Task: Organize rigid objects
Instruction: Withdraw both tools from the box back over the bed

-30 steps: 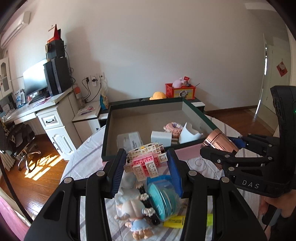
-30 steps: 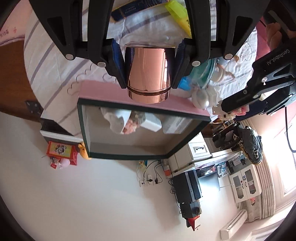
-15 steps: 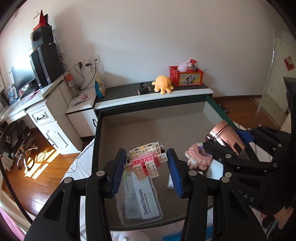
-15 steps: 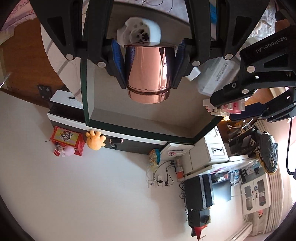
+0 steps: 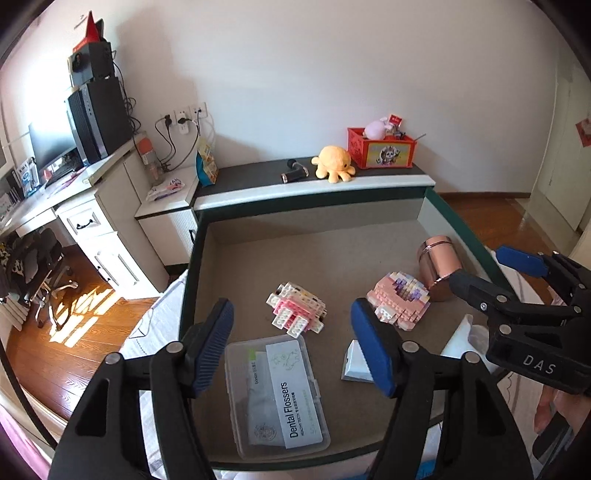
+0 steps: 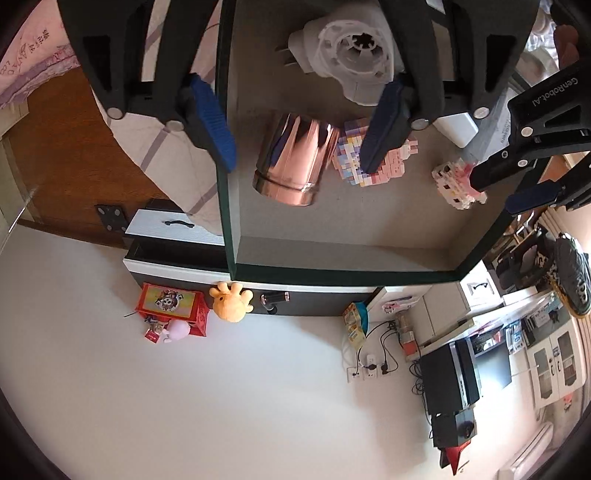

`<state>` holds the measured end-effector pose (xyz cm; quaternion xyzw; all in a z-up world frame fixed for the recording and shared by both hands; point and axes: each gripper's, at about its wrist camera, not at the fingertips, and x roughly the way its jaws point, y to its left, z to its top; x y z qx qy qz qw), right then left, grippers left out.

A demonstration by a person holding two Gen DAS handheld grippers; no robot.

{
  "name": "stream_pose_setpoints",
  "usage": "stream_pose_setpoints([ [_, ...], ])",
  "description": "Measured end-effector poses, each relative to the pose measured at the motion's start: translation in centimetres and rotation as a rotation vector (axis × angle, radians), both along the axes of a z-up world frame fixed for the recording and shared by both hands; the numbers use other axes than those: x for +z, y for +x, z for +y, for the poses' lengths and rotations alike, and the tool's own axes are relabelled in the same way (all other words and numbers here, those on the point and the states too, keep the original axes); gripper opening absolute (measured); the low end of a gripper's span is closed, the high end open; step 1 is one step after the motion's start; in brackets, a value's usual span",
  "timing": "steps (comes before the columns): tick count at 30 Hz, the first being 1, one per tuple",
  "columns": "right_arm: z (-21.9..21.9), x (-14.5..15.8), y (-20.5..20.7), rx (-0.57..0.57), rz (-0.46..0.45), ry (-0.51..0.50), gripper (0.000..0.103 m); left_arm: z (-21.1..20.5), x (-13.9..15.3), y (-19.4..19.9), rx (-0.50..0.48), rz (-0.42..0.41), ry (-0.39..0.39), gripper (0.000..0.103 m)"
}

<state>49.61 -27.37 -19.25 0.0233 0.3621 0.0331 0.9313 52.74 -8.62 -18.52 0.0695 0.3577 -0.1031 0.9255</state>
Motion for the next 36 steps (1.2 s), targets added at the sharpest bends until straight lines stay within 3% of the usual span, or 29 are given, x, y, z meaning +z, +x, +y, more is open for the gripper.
stream_pose_setpoints([
  [2,0.0,1.4,-1.6,-0.019,-0.042,-0.006,0.081,0.8,1.3,-2.0,0.024,-0.052,-0.013,0.088],
  [5,0.2,3.6,-4.9,-0.014,-0.101,0.017,0.083,2.0,3.3,-5.9,0.054,-0.14,-0.034,0.096],
  [7,0.7,5.0,-7.7,-0.016,-0.147,0.013,0.09,2.7,4.4,-9.0,0.083,-0.198,-0.037,0.103],
  [10,1.6,6.7,-12.5,-0.013,-0.223,0.012,0.103,3.6,5.7,-13.7,0.101,-0.278,-0.038,0.103],
  [19,4.9,8.2,-24.4,-0.021,-0.325,0.014,0.103,4.7,7.7,-26.0,0.132,-0.392,-0.048,0.103],
  [23,5.2,9.0,-28.6,-0.039,-0.365,0.01,0.103,5.7,8.3,-30.2,0.16,-0.418,-0.091,0.103],
  [29,6.2,10.4,-33.5,-0.057,-0.427,-0.021,0.103,6.5,9.3,-34.3,0.165,-0.457,-0.108,0.103],
  [36,7.0,11.7,-36.3,-0.062,-0.463,-0.036,0.103,6.5,10.3,-37.1,0.162,-0.506,-0.1,0.103],
])
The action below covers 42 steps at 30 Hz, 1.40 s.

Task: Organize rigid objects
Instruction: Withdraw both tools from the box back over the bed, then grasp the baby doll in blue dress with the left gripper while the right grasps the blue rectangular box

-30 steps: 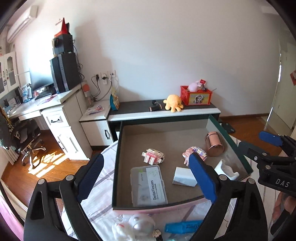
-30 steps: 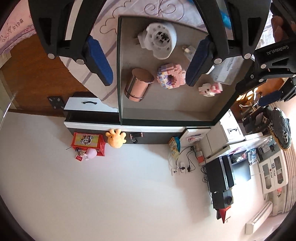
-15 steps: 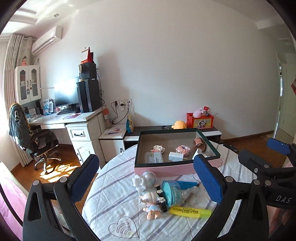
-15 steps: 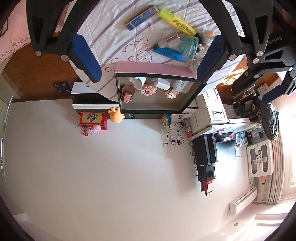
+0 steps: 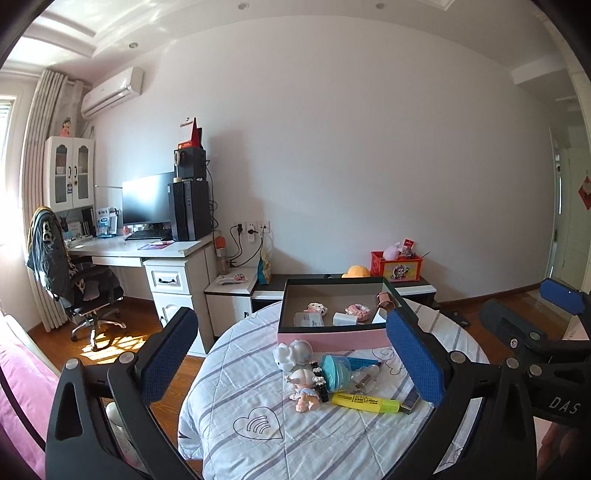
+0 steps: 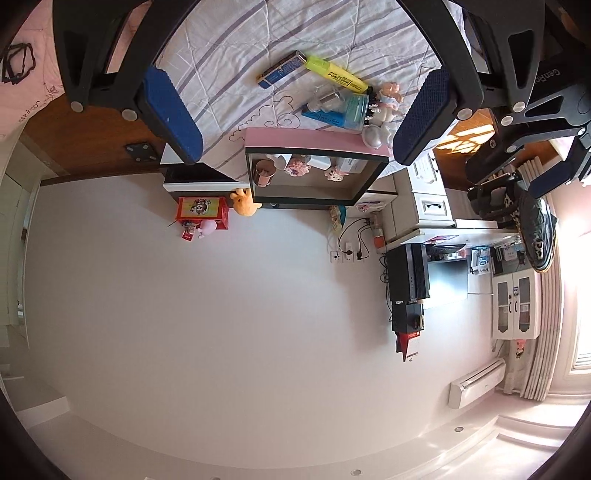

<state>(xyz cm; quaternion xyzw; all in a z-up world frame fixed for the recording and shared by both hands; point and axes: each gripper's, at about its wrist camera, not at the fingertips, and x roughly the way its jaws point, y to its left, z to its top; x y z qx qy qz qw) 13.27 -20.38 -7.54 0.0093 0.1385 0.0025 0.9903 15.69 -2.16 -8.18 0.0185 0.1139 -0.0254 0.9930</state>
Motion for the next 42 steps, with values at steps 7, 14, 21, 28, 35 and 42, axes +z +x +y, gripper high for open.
stream_pose_setpoints([
  [7,0.0,0.2,-1.0,-0.004,-0.01,-0.003,0.103,-0.1,0.1,-0.5,-0.001,-0.01,0.006,0.103],
  [14,-0.3,-0.2,-1.0,-0.004,0.004,0.002,0.103,0.0,0.0,-0.8,-0.002,-0.004,0.01,0.103],
  [21,-0.6,-2.0,0.9,0.004,0.06,0.004,0.103,0.2,-1.7,0.8,-0.028,0.067,0.018,0.103],
  [28,-1.3,-6.9,4.5,0.011,0.2,0.002,0.103,0.2,-7.1,4.8,-0.064,0.246,0.034,0.103],
  [35,-3.0,-12.6,8.3,-0.009,0.365,0.02,0.103,0.1,-11.5,8.3,-0.064,0.387,0.029,0.103],
  [42,-4.4,-17.1,11.2,-0.015,0.497,0.024,0.103,0.2,-14.9,11.3,-0.032,0.486,0.045,0.103],
])
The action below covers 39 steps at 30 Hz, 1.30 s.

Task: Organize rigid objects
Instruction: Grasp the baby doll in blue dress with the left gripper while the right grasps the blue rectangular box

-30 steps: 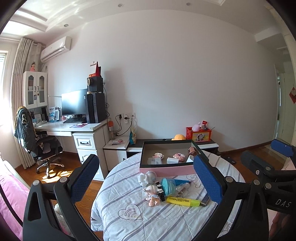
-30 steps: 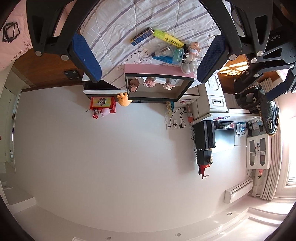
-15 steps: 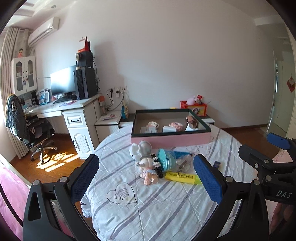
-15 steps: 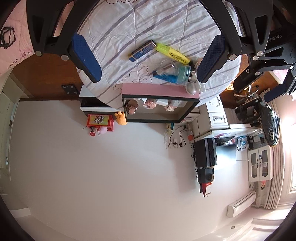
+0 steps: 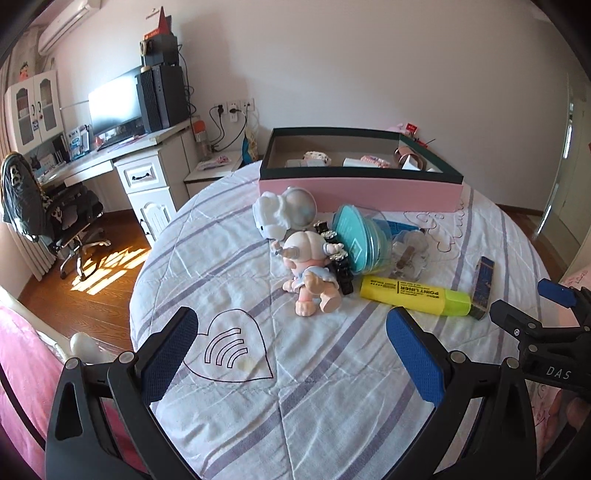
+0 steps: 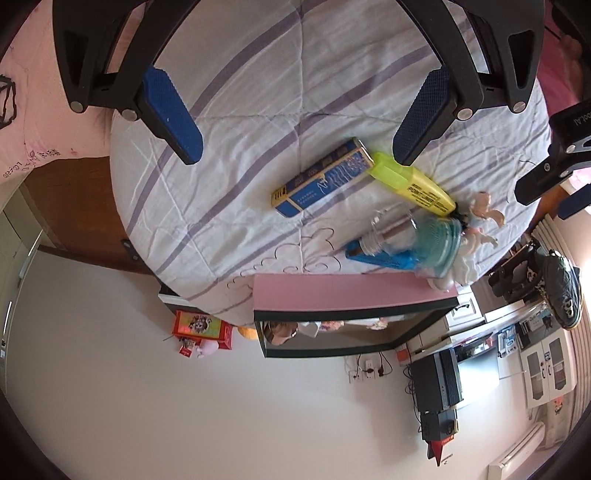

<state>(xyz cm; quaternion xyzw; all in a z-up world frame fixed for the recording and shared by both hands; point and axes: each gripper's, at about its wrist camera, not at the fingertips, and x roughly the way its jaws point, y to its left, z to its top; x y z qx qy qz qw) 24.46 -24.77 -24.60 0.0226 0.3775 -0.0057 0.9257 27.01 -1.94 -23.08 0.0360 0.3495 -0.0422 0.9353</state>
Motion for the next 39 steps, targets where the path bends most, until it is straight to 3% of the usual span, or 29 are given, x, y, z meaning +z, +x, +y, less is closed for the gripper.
stream_pose_setpoints([
  [6,0.1,-2.2,2.6,0.033,0.067,-0.009,0.103,0.5,-1.6,1.8,0.022,0.05,-0.009,0.103],
  [18,0.0,-2.0,7.4,0.145,0.141,-0.075,0.103,0.7,-2.4,4.1,0.027,0.084,-0.009,0.103],
  [20,-0.2,-2.0,7.7,0.158,0.137,-0.057,0.1,0.7,-2.5,4.8,0.034,0.096,-0.01,0.103],
  [22,-0.2,-1.9,7.5,0.162,0.118,-0.059,0.087,0.7,-2.7,5.4,0.039,0.108,-0.014,0.103],
  [27,-0.4,-1.8,7.5,0.159,0.107,-0.056,0.084,0.6,-3.3,7.0,0.07,0.154,-0.012,0.103],
  [31,-0.1,-1.8,7.5,0.155,0.105,-0.069,0.084,0.4,-3.7,7.9,0.056,0.17,-0.009,0.09],
  [36,0.0,-1.9,7.5,0.15,0.106,-0.072,0.084,-0.5,-3.5,8.0,-0.019,0.134,-0.008,0.05],
  [39,-0.2,-1.9,7.4,0.15,0.103,-0.068,0.084,-0.7,-3.4,7.8,-0.029,0.126,-0.005,0.046],
])
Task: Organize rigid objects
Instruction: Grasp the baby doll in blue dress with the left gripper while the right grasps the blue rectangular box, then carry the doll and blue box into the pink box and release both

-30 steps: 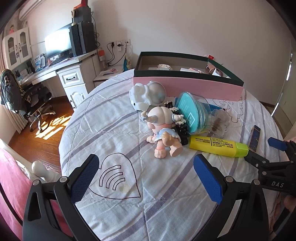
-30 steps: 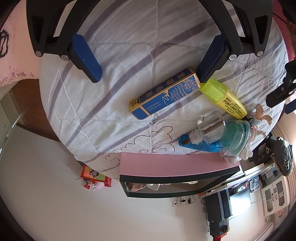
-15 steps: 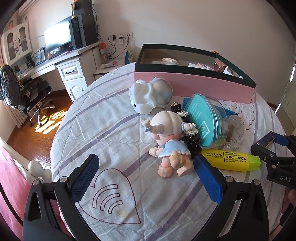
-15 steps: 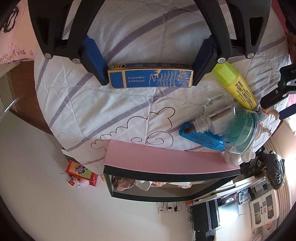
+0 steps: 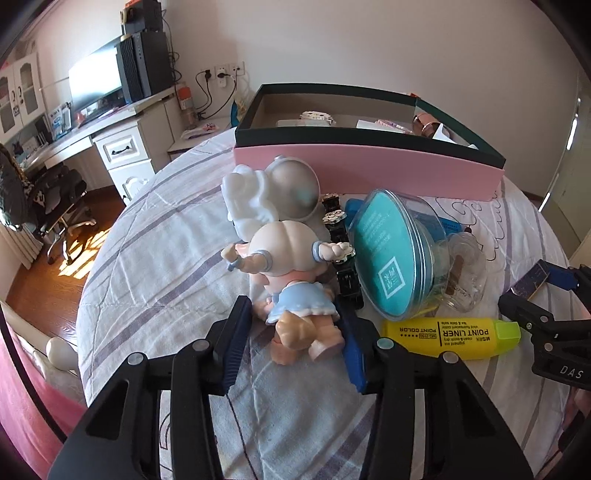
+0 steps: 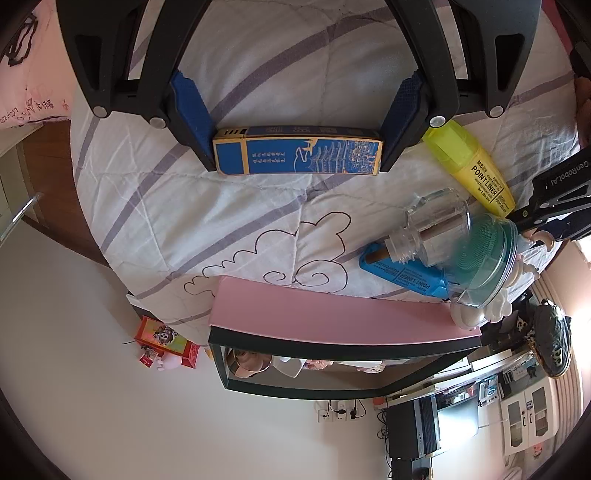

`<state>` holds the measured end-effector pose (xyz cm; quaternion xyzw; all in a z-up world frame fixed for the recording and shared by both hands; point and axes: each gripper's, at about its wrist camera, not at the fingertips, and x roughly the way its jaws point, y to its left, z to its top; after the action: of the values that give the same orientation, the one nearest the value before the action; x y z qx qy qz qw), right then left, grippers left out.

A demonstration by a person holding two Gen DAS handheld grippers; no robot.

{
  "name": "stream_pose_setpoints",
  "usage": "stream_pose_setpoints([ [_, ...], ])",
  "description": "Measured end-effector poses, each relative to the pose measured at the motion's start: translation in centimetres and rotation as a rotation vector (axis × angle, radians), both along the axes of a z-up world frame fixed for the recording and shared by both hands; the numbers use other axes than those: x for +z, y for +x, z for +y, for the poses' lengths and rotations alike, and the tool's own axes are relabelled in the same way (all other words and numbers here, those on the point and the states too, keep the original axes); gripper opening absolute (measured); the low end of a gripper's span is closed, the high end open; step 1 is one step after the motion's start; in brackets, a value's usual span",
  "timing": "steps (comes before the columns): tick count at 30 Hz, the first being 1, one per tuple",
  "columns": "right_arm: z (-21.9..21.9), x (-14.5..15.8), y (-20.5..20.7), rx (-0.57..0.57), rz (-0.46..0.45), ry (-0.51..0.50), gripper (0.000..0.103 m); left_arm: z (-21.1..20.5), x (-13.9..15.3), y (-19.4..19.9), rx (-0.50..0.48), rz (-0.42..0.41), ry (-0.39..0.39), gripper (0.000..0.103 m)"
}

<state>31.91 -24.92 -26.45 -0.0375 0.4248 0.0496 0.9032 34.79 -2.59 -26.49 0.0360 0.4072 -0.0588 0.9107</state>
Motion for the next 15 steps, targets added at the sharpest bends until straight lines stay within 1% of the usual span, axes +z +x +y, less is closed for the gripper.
stream_pose_setpoints([
  [3,-0.1,0.1,-0.2,0.0,-0.011,0.007,0.083,0.5,0.3,-1.0,0.01,-0.004,-0.02,0.046],
  [7,-0.6,0.6,-1.1,-0.011,-0.056,0.035,0.083,1.2,1.0,-2.8,0.029,-0.031,-0.034,0.046],
  [8,-0.8,0.8,-1.4,-0.022,-0.069,0.048,0.083,1.2,1.3,-3.3,0.034,-0.043,-0.033,0.04],
  [9,-1.0,1.0,-1.8,-0.03,-0.083,0.063,0.083,1.3,1.7,-3.8,0.042,-0.057,-0.03,0.028],
  [10,-1.2,1.3,-2.2,-0.04,-0.098,0.085,0.083,1.3,2.1,-4.2,0.047,-0.07,-0.029,0.02],
  [11,-1.3,1.5,-2.7,-0.048,-0.114,0.113,0.083,1.3,2.4,-4.4,0.044,-0.077,-0.027,0.02],
  [12,-1.2,1.8,-3.1,-0.046,-0.122,0.134,0.083,1.3,2.4,-4.4,0.038,-0.068,-0.018,0.019],
  [14,-0.7,1.9,-3.8,-0.035,-0.131,0.151,0.083,1.5,2.1,-4.6,0.039,-0.055,-0.024,0.019],
  [15,-0.3,1.9,-4.0,-0.022,-0.121,0.153,0.083,1.7,1.9,-4.7,0.033,-0.048,-0.032,0.02],
])
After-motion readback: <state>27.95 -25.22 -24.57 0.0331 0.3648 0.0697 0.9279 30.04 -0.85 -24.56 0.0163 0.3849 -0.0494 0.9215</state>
